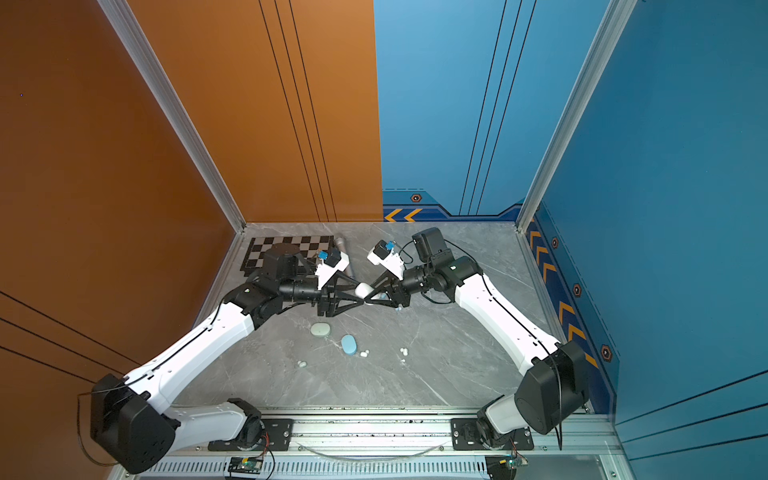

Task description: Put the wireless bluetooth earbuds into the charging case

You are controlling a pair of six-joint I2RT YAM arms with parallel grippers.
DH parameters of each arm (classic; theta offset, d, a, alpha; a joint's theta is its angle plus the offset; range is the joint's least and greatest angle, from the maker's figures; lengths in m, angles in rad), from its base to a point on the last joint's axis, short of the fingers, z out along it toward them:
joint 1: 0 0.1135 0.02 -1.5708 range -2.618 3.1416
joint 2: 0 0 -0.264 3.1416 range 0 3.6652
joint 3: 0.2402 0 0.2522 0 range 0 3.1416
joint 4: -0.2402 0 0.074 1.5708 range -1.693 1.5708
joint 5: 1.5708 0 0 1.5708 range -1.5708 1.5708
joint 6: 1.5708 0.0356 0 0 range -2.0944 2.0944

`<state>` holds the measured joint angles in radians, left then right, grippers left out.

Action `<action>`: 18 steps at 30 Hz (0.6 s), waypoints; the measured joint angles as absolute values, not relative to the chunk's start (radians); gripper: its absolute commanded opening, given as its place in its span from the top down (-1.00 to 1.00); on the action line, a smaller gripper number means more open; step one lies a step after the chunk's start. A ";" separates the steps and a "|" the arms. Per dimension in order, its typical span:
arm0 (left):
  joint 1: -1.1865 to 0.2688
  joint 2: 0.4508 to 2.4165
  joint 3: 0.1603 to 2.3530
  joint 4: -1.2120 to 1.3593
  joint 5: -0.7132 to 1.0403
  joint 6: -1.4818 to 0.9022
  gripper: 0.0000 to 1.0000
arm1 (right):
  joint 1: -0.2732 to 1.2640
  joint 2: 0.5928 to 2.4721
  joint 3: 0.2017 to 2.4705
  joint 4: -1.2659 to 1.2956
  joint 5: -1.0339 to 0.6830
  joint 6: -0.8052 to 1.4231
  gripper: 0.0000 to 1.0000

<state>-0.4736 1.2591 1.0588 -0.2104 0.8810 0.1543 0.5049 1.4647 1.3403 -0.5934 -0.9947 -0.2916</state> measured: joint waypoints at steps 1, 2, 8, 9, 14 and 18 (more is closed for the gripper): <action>-0.474 1.259 1.061 -0.211 0.883 0.154 -0.19 | 0.505 1.464 1.340 -0.599 -0.994 -0.300 0.87; -0.475 1.259 1.062 -0.210 0.884 0.154 -0.16 | 0.505 1.464 1.340 -0.604 -0.994 -0.310 0.88; -0.486 1.259 1.062 -0.212 0.895 0.153 -0.07 | 0.510 1.464 1.351 -0.621 -0.995 -0.334 0.89; -0.486 1.259 1.062 -0.212 0.899 0.153 -0.07 | 0.512 1.464 1.355 -0.621 -0.995 -0.337 0.89; -0.492 1.259 1.062 -0.214 0.910 0.152 0.00 | 0.513 1.465 1.372 -0.622 -0.995 -0.343 0.90; -0.487 1.259 1.061 -0.233 0.917 0.153 0.17 | 0.512 1.464 1.379 -0.644 -1.007 -0.355 0.90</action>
<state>-0.4873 1.2591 1.0607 -0.2325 0.9169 0.1532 0.5121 1.4639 1.3792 -0.6441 -1.0065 -0.3546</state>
